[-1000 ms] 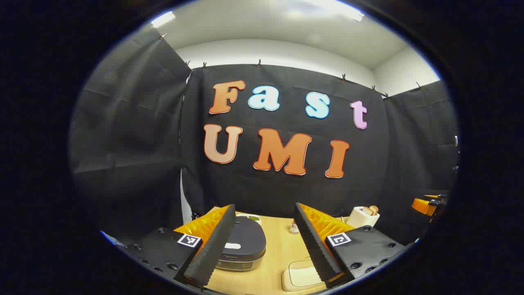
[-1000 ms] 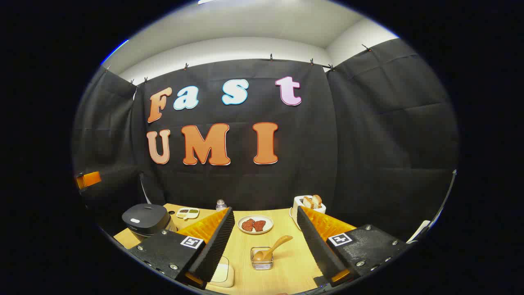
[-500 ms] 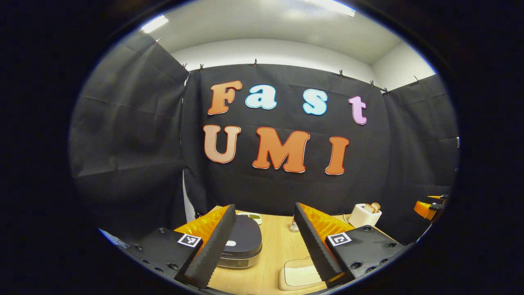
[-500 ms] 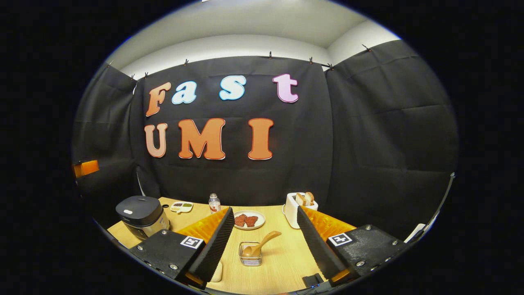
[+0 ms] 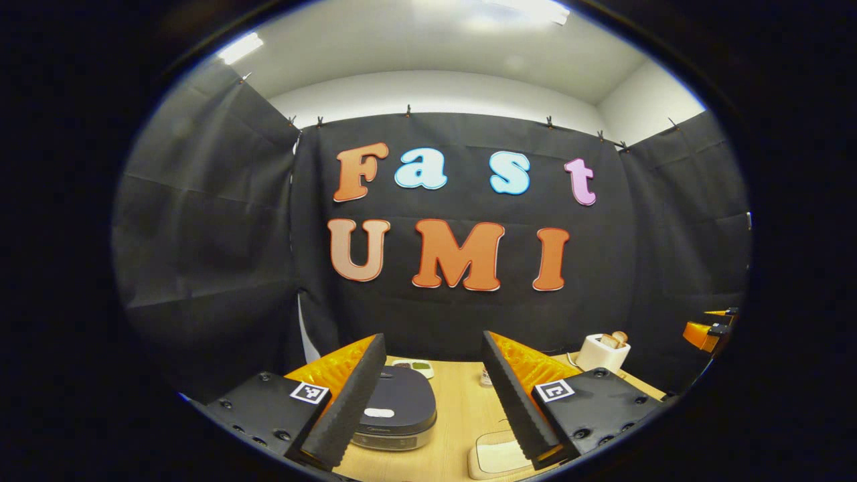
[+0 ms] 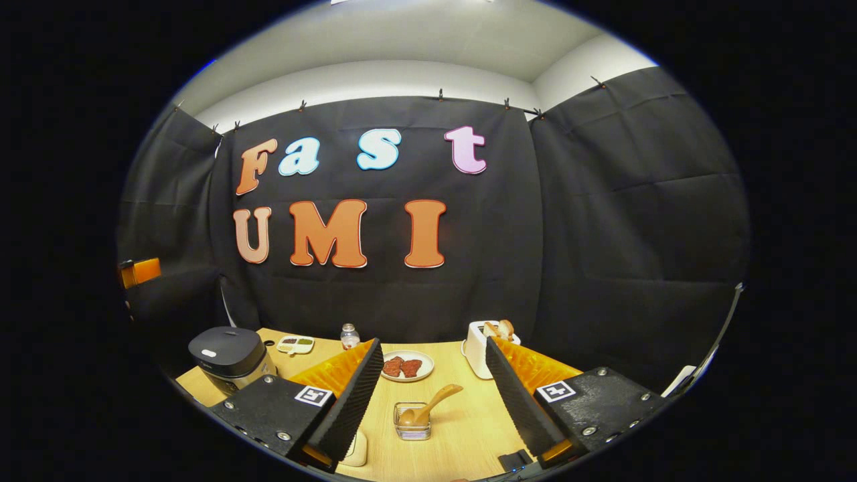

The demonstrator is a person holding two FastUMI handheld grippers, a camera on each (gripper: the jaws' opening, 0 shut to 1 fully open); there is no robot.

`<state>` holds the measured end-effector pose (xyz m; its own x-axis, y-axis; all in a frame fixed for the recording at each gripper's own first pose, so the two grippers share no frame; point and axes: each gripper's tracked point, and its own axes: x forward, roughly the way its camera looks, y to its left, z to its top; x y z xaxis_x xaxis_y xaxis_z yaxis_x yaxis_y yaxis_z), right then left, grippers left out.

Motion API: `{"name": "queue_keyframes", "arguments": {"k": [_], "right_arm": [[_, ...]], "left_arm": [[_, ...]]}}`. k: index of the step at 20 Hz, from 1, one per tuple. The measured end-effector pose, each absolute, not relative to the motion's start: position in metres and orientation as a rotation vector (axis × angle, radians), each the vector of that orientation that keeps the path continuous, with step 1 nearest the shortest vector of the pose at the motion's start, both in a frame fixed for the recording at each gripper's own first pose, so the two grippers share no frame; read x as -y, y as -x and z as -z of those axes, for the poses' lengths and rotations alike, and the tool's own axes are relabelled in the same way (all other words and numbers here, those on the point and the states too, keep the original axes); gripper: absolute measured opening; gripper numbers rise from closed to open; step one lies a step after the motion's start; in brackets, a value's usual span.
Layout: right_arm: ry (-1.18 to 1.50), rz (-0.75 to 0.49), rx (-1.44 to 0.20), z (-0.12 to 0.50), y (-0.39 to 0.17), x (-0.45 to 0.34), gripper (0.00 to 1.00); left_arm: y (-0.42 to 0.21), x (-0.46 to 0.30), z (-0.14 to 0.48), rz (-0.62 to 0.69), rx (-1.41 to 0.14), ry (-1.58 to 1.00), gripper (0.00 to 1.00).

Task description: Close the left gripper, press the button to open the rice cooker; take a wooden spoon from the chopstick holder with the right hand, scoop a spoonful of rice and pour it into the rice cooker, then put the wooden spoon back into the chopstick holder.

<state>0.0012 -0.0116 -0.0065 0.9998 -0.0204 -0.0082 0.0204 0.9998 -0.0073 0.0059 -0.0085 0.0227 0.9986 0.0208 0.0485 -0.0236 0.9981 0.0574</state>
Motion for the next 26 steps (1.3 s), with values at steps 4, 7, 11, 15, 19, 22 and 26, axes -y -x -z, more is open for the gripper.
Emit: {"name": "queue_keyframes", "arguments": {"k": [4,7,11,15,19,22,26], "right_arm": [[-0.008,0.002,-0.019,0.009,-0.008,0.000,0.95],[0.009,-0.011,-0.021,0.010,-0.011,-0.007,0.95],[0.012,-0.010,-0.028,0.012,-0.013,-0.007,1.00],[0.002,-0.006,-0.031,0.013,-0.016,-0.005,0.95],[0.000,-0.001,-0.033,0.015,-0.018,-0.003,0.95],[-0.006,-0.002,-0.041,0.018,-0.021,-0.004,0.95],[-0.010,0.002,-0.049,0.021,-0.025,-0.002,0.95]], "left_arm": [[-0.003,-0.010,-0.016,-0.065,0.021,-0.050,0.96],[-0.004,-0.019,-0.020,-0.097,0.033,-0.056,0.94],[-0.008,-0.016,-0.015,-0.091,0.012,-0.078,0.70],[-0.011,-0.022,-0.014,-0.111,0.009,-0.083,0.23],[-0.020,-0.020,0.004,-0.074,-0.046,-0.063,0.04],[-0.037,-0.024,0.030,-0.054,-0.107,-0.092,0.04],[-0.064,-0.029,0.088,-0.047,-0.248,-0.050,0.04]]}}
